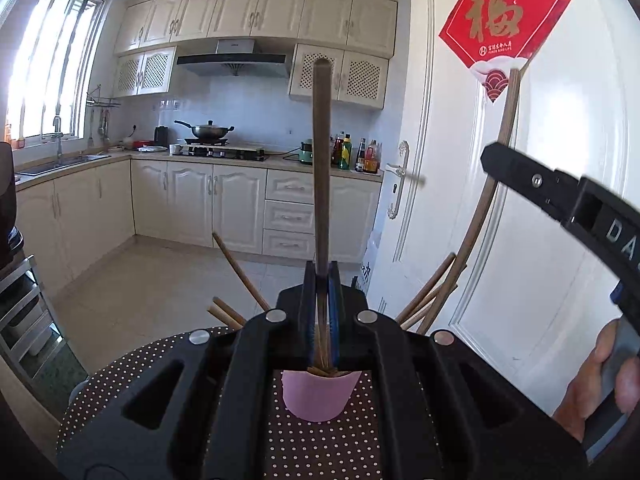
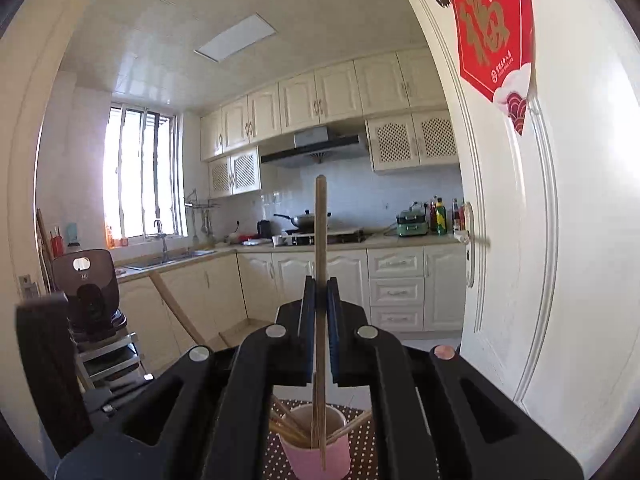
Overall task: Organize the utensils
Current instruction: 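Open both grippers to release the chopsticks inside the pink cup, then withdraw both grippers from the cup toward the last chopsticks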
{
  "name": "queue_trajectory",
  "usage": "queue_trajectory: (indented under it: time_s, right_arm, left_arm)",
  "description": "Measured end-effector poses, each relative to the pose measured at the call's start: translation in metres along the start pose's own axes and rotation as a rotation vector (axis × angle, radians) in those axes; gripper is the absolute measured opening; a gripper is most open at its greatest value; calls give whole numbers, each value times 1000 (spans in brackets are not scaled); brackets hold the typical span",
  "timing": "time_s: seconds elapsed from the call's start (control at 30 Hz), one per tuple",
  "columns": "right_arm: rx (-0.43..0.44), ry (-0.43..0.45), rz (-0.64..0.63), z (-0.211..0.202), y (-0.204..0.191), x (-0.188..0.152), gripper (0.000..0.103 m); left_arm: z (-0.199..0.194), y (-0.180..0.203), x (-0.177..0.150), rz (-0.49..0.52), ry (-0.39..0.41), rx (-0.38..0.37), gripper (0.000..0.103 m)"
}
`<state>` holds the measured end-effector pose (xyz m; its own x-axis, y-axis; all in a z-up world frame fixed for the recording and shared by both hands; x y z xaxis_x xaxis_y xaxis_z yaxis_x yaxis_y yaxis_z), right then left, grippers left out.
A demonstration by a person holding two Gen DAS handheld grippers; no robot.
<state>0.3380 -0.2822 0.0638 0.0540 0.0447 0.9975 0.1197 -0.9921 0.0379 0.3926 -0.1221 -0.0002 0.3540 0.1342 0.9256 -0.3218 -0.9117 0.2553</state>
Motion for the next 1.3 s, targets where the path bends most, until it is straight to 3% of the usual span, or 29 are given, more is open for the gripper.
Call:
queue_trajectory:
  time_s: [0.27, 0.83, 0.87, 0.93, 0.97, 1.23, 1.3]
  right_arm:
    - [-45, 91, -45, 3, -5, 9, 4]
    - [30, -75, 12, 30, -6, -28, 4]
    - [33, -85, 7, 31, -7, -30, 4]
    - [46, -113, 0, 33, -10, -36, 4]
    - [47, -124, -2, 34, -11, -37, 4]
    - [66, -190, 30, 38, -6, -49, 4]
    - [68, -215, 29, 39, -7, -53, 4]
  left_arm:
    - [12, -3, -11, 9, -32, 18, 6]
    - [12, -10, -17, -14, -76, 7, 10]
    - [13, -9, -16, -12, -77, 11, 15]
    - [11, -9, -17, -11, -75, 21, 35]
    - [10, -9, -17, -16, -68, 26, 56]
    - [6, -19, -22, -18, -65, 82, 58]
    - [4, -24, -23, -33, -70, 91, 63]
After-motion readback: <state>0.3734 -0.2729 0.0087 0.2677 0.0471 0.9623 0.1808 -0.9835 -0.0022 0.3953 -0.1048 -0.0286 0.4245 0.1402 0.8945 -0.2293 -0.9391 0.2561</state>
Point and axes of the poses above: each gripper's, at about its wrist camera, not at the fingertips, and z roughly the way its jaws point, y to its right, x to its top, the point moved 2 cm from there along z, roughly the way its jaws point, and after that the axes turned 9 degrees about -z, right-handed, at the moved point
